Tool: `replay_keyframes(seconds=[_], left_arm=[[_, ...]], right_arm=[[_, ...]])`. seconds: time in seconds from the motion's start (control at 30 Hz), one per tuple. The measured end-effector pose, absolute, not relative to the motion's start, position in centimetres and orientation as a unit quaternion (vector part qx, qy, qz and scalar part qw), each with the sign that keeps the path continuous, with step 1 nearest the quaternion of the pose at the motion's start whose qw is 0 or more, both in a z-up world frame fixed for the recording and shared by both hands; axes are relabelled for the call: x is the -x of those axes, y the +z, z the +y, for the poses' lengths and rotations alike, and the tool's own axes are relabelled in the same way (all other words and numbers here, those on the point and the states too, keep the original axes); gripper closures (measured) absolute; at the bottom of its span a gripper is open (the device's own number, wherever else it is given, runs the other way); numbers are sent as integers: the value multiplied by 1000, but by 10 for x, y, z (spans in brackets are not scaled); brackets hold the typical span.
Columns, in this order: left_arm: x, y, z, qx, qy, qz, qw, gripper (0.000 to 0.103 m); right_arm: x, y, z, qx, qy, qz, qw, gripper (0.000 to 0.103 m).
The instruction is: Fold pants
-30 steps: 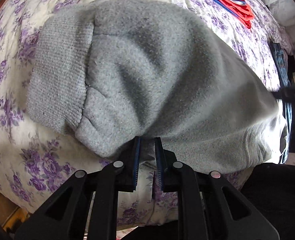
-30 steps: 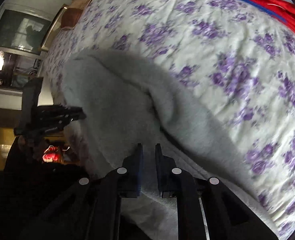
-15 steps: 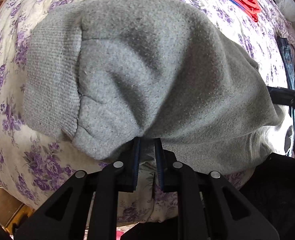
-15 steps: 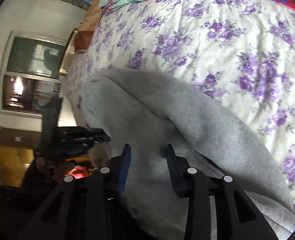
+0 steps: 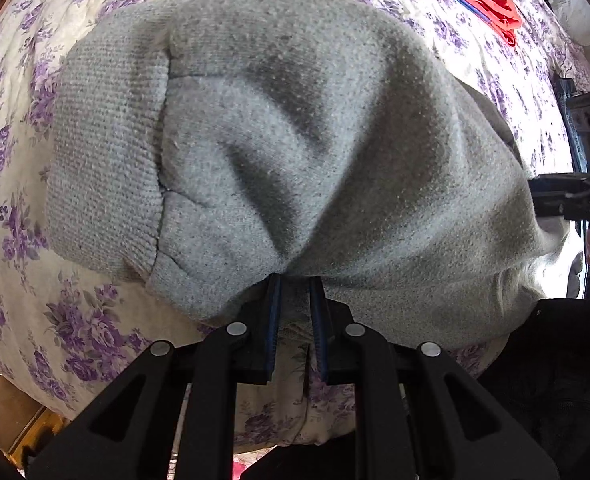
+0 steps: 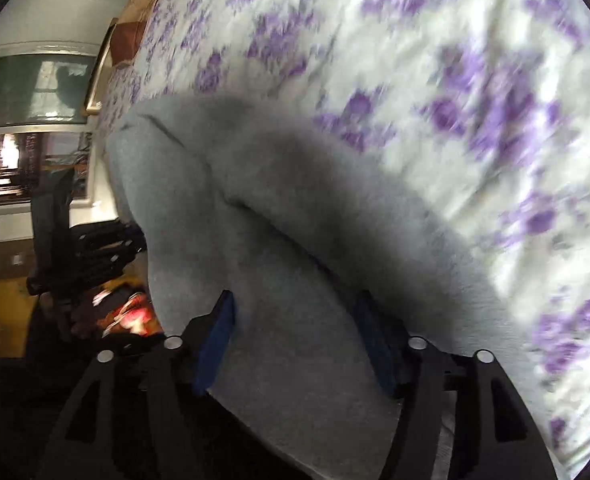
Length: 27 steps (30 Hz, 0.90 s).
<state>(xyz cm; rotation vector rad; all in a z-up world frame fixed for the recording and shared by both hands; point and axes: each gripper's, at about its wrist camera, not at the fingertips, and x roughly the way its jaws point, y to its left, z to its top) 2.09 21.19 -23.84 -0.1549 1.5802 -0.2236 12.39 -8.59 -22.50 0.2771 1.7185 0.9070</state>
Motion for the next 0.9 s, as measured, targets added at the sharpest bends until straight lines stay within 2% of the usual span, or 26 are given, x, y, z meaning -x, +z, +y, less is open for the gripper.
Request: replay_keyframes(seconds=[0.03,0.07,0.2,0.3,0.37,0.53,0.6,0.67,0.8,0.9], left_arm=[[-20,-238,213,69,-100,708,695,88],[-20,-238,214,69,-100,709,695,88],[-20,-238,212,68,-95,709,695,88],[-20,-237,211,69,-93,710,695,88],[-20,-236,209,69,-91,709,696,88],[-18,-238,213,78,-96,704,699,88],[-19,-239,215,79,-97,706,697,88],[-19,-238,215,76,-97,706,698,88],[-20,-238,211,71,-95,706,698,88],[-20,-237,211,78,-92,703,701,88]], right_arm=[[-125,-232,-82,-133,404,734,530,26],[-126,-238,-74,-140,425,735,509,25],[-146,-243,-53,-186,478,705,490,29],[-167,-236,-64,-198,469,678,530,48],[-178,-231,-88,-237,462,666,535,77],[-181,-212,-111,-269,464,646,544,81],[-185,-198,-111,-269,461,628,567,86],[-185,-186,-117,-229,450,616,605,92],[-185,-176,-91,-90,402,628,661,94],[-177,-187,-64,70,333,602,722,95]])
